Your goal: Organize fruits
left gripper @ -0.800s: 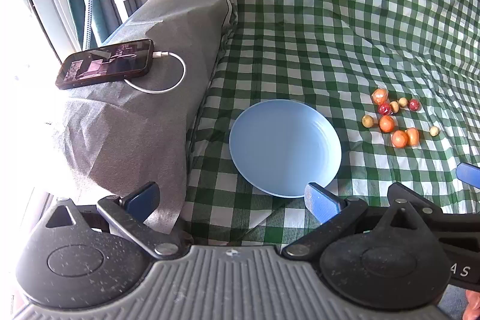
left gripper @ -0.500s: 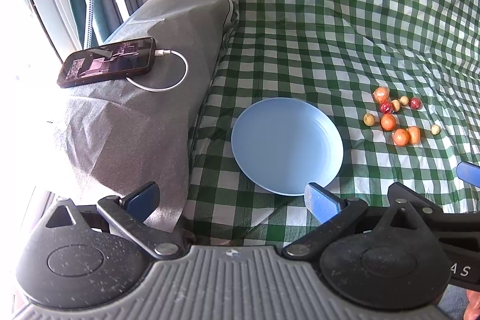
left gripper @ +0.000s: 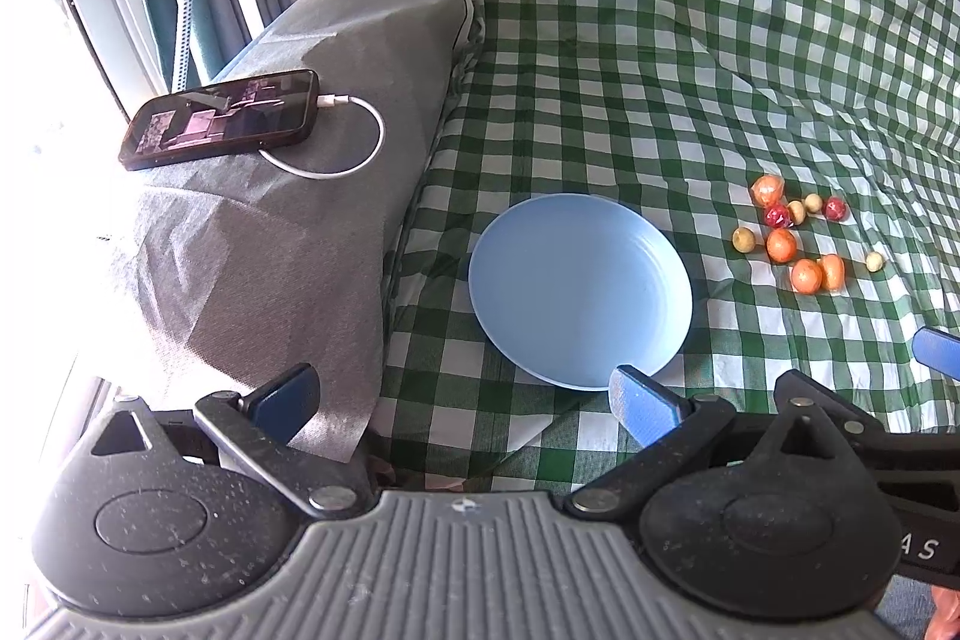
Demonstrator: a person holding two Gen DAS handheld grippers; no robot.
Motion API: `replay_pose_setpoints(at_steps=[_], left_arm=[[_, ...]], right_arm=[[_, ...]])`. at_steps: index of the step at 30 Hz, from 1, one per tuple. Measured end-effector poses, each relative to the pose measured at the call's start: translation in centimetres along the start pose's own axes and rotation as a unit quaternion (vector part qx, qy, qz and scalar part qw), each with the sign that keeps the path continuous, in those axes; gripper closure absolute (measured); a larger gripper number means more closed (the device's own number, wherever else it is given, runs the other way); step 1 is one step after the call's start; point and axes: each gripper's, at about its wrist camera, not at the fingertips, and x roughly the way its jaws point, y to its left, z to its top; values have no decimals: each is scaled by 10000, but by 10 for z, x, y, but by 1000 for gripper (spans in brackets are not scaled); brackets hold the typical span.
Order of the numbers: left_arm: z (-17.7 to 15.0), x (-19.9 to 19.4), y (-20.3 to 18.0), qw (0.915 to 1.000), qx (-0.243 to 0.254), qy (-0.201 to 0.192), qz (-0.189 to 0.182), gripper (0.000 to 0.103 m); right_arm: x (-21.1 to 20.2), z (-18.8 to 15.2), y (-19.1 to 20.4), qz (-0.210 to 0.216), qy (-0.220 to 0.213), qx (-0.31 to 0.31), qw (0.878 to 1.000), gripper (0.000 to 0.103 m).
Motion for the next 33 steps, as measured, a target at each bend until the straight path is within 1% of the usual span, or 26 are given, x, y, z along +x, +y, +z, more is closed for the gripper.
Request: replay_pose_setpoints(at_steps=[3, 4, 6, 11, 13, 19, 22, 23, 25, 27, 30, 33], left_arm=[[0, 0, -2, 10000, 14, 10, 30, 0], [0, 0, -2, 10000, 18, 13, 38, 0], [0, 0, -2, 10000, 18, 22, 52, 0], [1, 1, -3, 10000, 1, 56, 83, 0], [1, 2, -4, 9999, 2, 68, 102, 0], [2, 2, -6, 9999, -8, 119, 111, 0], [4, 3, -9, 9999, 9, 146, 44, 0], [4, 3, -11, 9999, 29, 128, 15, 0], [5, 3, -16, 9999, 92, 59, -54, 0], [7, 3, -24, 9997, 195, -12, -112, 0], [11, 8, -39, 9990, 376, -37, -249, 0], [16, 17, -60, 9975, 583, -55, -401, 0]], right_arm=[[1, 1, -2, 25, 105, 12, 9999, 1], [1, 0, -1, 13, 25, -4, 10000, 1], [3, 0, -2, -7, 1, -37, 10000, 0], [4, -1, -3, -29, 21, -101, 9999, 1], [5, 0, -3, -107, -15, -184, 9998, 1], [8, -1, -6, -12, -221, -96, 9997, 1], [11, -1, -13, 155, -161, 244, 9995, 1], [12, -1, -17, 187, -80, 372, 9991, 1], [14, -1, -25, 127, -94, 572, 9982, 1], [17, -2, -35, -22, -41, 731, 9973, 1], [23, -7, -55, -185, -259, 1014, 9943, 1], [32, -14, -84, -364, -581, 1261, 9897, 1]])
